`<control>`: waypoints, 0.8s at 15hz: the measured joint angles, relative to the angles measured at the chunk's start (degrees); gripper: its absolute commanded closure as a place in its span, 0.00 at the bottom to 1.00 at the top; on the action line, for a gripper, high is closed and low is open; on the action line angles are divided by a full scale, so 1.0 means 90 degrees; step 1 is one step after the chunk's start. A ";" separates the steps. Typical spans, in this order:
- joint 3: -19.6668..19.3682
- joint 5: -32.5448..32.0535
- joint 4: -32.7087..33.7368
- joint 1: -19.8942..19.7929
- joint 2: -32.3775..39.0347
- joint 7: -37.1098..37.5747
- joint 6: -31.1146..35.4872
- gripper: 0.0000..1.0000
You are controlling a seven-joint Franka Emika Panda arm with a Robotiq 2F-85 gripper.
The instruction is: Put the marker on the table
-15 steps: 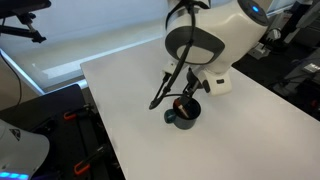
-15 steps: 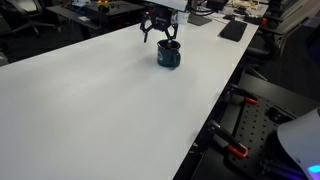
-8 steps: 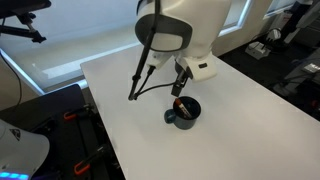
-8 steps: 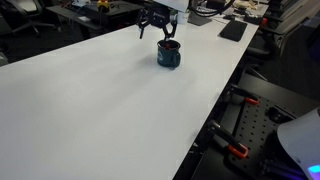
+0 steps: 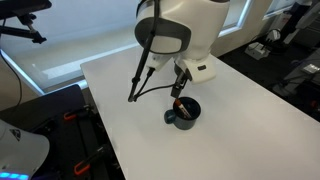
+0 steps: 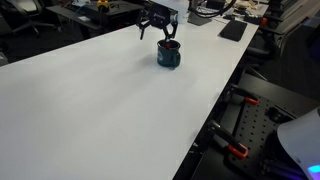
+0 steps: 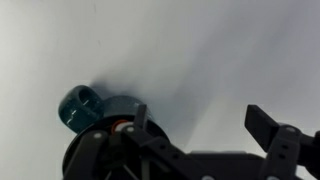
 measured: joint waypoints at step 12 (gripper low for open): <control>0.0264 -0.0008 -0.0921 0.0390 -0.0723 0.0006 0.1324 0.00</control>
